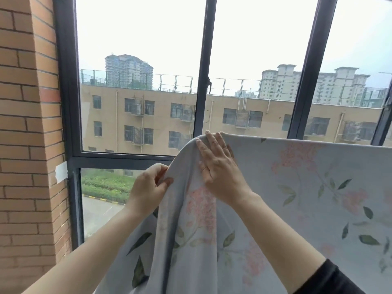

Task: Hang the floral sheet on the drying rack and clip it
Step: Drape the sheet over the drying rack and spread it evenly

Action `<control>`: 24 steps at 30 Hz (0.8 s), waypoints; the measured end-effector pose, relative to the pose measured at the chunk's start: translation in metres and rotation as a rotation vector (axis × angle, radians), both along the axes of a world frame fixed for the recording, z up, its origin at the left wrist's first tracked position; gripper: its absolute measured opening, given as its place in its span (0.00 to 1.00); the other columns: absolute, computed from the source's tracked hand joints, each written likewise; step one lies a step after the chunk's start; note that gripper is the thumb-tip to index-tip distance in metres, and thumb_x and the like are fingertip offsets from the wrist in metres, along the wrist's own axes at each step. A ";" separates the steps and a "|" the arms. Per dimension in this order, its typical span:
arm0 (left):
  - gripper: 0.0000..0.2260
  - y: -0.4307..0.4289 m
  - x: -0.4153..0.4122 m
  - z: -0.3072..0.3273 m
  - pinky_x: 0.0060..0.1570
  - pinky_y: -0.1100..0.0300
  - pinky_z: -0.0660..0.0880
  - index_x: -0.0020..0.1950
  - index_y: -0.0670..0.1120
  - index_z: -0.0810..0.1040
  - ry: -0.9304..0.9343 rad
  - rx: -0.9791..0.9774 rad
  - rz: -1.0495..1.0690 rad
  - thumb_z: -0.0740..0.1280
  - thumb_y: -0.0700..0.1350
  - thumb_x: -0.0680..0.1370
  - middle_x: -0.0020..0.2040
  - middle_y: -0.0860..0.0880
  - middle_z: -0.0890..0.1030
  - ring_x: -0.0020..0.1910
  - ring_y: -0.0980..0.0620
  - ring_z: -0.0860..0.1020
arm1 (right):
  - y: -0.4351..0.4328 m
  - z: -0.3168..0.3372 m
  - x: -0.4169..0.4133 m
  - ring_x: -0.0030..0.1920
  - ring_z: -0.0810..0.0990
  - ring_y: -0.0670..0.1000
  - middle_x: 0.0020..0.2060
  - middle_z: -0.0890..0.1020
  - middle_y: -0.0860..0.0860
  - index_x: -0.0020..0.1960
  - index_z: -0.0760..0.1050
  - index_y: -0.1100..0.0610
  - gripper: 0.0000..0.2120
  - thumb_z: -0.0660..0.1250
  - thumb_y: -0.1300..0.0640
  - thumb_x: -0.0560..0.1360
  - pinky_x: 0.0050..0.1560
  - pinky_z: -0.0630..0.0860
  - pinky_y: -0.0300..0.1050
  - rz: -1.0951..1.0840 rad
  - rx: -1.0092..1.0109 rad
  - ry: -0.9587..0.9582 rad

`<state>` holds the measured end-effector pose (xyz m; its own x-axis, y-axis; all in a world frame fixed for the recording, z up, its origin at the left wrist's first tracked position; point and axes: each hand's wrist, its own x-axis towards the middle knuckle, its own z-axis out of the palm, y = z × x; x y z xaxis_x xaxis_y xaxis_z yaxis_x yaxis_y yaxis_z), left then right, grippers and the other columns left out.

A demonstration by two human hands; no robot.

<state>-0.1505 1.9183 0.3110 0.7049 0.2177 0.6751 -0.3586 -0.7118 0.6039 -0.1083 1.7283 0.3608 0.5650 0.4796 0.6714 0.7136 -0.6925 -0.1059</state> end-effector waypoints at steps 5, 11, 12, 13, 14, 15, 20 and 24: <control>0.13 -0.014 -0.015 -0.001 0.41 0.64 0.72 0.56 0.48 0.79 0.046 0.024 0.012 0.70 0.39 0.73 0.45 0.53 0.82 0.45 0.52 0.79 | -0.005 -0.005 -0.026 0.78 0.51 0.49 0.79 0.47 0.46 0.76 0.60 0.53 0.24 0.56 0.54 0.81 0.75 0.56 0.46 0.074 -0.028 0.174; 0.18 -0.010 -0.050 -0.023 0.48 0.73 0.73 0.65 0.45 0.75 0.075 -0.075 0.019 0.69 0.37 0.76 0.57 0.53 0.78 0.55 0.57 0.77 | -0.027 -0.033 -0.040 0.68 0.70 0.51 0.69 0.71 0.51 0.71 0.69 0.55 0.20 0.60 0.55 0.80 0.68 0.65 0.41 0.114 0.087 0.254; 0.18 -0.010 -0.054 -0.028 0.47 0.74 0.72 0.65 0.45 0.75 0.070 -0.086 0.029 0.69 0.37 0.75 0.57 0.54 0.79 0.55 0.57 0.77 | -0.030 -0.039 -0.040 0.65 0.73 0.52 0.66 0.73 0.51 0.69 0.71 0.55 0.19 0.60 0.56 0.79 0.66 0.68 0.43 0.117 0.124 0.247; 0.18 -0.011 -0.059 -0.033 0.47 0.74 0.72 0.65 0.46 0.75 0.077 -0.089 0.034 0.70 0.37 0.75 0.57 0.53 0.79 0.55 0.58 0.78 | -0.032 -0.045 -0.042 0.62 0.75 0.53 0.63 0.75 0.52 0.67 0.72 0.55 0.17 0.61 0.57 0.79 0.63 0.71 0.45 0.120 0.162 0.245; 0.18 -0.011 -0.064 -0.038 0.48 0.73 0.72 0.64 0.46 0.75 0.093 -0.085 0.034 0.70 0.38 0.75 0.56 0.53 0.80 0.55 0.58 0.78 | -0.032 -0.052 -0.045 0.59 0.76 0.54 0.61 0.76 0.53 0.66 0.73 0.55 0.17 0.61 0.57 0.78 0.61 0.73 0.47 0.123 0.200 0.250; 0.17 -0.011 -0.070 -0.042 0.48 0.72 0.72 0.64 0.47 0.76 0.110 -0.080 0.030 0.70 0.38 0.75 0.56 0.54 0.80 0.54 0.58 0.79 | -0.032 -0.058 -0.048 0.57 0.77 0.54 0.59 0.77 0.53 0.65 0.74 0.56 0.16 0.61 0.58 0.77 0.59 0.74 0.48 0.127 0.231 0.255; 0.13 0.006 -0.098 -0.066 0.47 0.73 0.74 0.60 0.48 0.77 0.147 -0.100 0.038 0.70 0.40 0.75 0.53 0.55 0.81 0.52 0.61 0.79 | -0.025 -0.092 -0.070 0.46 0.80 0.51 0.48 0.81 0.52 0.58 0.78 0.58 0.12 0.62 0.58 0.77 0.50 0.78 0.50 0.122 0.294 0.292; 0.13 0.036 -0.122 -0.101 0.46 0.71 0.76 0.59 0.47 0.78 0.230 -0.133 0.036 0.70 0.41 0.75 0.52 0.54 0.81 0.51 0.61 0.80 | -0.007 -0.132 -0.097 0.44 0.79 0.47 0.46 0.81 0.48 0.58 0.78 0.56 0.11 0.62 0.57 0.78 0.47 0.78 0.46 0.084 0.237 0.374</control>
